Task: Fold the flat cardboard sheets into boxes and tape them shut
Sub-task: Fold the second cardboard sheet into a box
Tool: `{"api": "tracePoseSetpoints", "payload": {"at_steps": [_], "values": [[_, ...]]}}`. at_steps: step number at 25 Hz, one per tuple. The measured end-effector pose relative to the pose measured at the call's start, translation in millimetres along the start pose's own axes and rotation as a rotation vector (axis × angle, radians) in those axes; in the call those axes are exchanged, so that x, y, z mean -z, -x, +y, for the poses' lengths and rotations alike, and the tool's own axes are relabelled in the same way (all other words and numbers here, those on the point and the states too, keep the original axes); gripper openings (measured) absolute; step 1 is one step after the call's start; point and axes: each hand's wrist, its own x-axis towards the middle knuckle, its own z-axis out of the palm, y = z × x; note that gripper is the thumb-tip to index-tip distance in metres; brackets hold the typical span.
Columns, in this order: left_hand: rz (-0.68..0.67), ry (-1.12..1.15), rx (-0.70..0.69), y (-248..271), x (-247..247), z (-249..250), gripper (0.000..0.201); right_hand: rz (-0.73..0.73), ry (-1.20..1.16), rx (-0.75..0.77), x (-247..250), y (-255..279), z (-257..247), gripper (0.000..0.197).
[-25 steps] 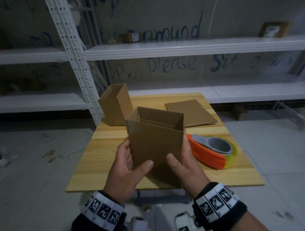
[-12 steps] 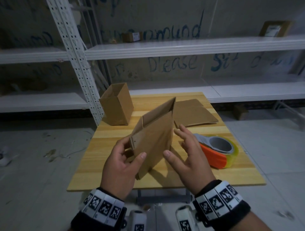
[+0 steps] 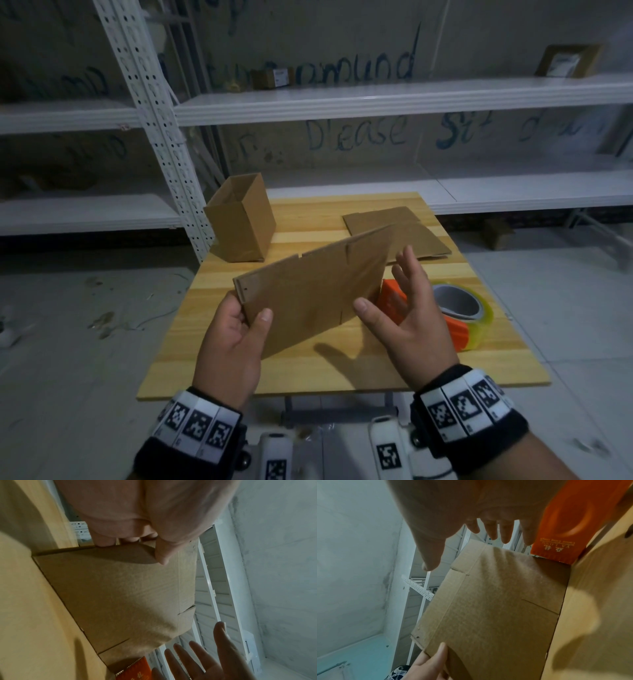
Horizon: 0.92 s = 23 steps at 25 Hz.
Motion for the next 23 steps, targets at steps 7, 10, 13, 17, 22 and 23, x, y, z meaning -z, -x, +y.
{"api": "tracePoseSetpoints", "payload": {"at_steps": [7, 10, 13, 17, 22, 23], "values": [[0.080, 0.151, 0.018, 0.2, 3.4, 0.6, 0.041, -0.041, -0.032, 0.005, -3.3, -2.4, 6.9, 0.125], [0.097, 0.198, 0.056, 1.1, 5.6, 4.3, 0.044, -0.052, -0.033, 0.002, -4.6, -2.3, 8.4, 0.127], [0.063, 0.119, 0.035, 5.4, 0.3, 8.8, 0.054, -0.070, -0.065, -0.005, -5.8, 0.0, 6.0, 0.129], [-0.014, 0.043, -0.003, 10.9, -8.1, 4.4, 0.116, -0.126, -0.075, 0.031, -13.6, 4.0, 3.7, 0.114], [-0.162, 0.080, -0.005, 16.1, -15.5, 11.8, 0.115, -0.146, -0.086, 0.094, -24.0, 7.3, 2.6, 0.105], [-0.173, 0.090, -0.024, 15.2, -14.8, 15.7, 0.106, -0.135, -0.058, 0.116, -24.0, 6.8, 2.6, 0.102]]}}
